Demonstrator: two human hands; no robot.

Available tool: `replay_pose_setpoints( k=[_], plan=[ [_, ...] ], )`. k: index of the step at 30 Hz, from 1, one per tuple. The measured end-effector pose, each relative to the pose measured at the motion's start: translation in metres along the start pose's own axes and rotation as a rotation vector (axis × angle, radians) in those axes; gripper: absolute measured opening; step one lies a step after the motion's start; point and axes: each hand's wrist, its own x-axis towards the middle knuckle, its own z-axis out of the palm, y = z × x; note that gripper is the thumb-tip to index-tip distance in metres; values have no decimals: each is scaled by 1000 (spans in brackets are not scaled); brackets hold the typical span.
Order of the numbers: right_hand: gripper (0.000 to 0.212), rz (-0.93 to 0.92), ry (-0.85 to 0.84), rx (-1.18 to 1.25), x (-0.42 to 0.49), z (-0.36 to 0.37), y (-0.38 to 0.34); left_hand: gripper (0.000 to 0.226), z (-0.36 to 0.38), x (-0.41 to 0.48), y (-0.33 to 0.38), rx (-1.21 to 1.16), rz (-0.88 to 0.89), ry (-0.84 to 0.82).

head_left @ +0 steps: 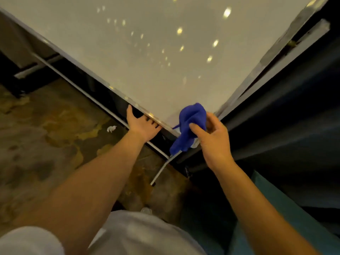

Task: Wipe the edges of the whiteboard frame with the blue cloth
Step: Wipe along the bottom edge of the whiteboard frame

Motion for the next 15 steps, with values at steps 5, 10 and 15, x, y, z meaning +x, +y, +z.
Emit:
replay_pose_setpoints(
  k=[5,10,15],
  plan=[
    [37,-660,-643,-1037,52,17,19,97,-3,4,-23,-34,-17,-62],
    [75,-821,-975,-1874,67,15,65,108,-11,16,-23,1,-63,-207],
    [88,-1127,-1234,-2145,109,25,48,105,-23,28,-32,-116,-5,-225]
  ],
)
